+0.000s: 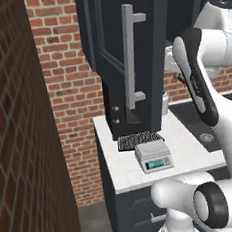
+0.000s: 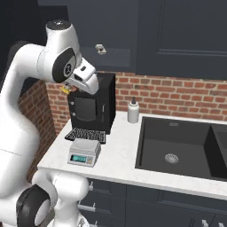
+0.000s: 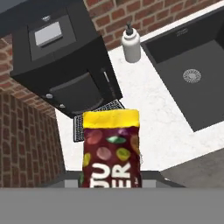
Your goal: Pick the bar and place it on the digital scale for weighing, and close the cabinet.
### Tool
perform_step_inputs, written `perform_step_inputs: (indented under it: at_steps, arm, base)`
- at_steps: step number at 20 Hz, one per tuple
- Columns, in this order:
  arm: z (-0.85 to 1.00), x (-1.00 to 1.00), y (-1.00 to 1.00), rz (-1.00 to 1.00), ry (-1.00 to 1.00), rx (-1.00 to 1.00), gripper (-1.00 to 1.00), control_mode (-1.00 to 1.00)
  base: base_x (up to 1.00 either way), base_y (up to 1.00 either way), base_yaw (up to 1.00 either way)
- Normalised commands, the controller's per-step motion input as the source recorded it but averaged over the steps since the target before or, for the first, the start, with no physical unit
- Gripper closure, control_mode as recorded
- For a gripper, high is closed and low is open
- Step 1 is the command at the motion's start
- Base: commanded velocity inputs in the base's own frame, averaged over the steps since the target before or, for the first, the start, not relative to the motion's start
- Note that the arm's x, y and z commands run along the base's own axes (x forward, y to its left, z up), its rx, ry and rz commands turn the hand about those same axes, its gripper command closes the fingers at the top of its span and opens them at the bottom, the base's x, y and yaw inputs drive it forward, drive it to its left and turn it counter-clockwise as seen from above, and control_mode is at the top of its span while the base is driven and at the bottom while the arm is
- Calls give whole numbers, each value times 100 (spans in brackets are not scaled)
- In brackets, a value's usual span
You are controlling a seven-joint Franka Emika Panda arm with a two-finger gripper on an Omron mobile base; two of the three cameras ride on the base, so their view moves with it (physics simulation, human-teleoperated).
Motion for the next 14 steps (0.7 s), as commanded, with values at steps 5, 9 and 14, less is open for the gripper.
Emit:
perform_step_inputs:
  at_steps: [5, 9, 14]
  arm:
    - [0, -98, 8, 2, 0, 9, 100, -100]
    - [0, -69, 0, 12, 0, 6, 100, -100]
    - [0, -43, 0, 21, 0, 1, 100, -100]
  base:
    - [0, 0, 0]
    - [0, 0, 0]
    - [0, 0, 0]
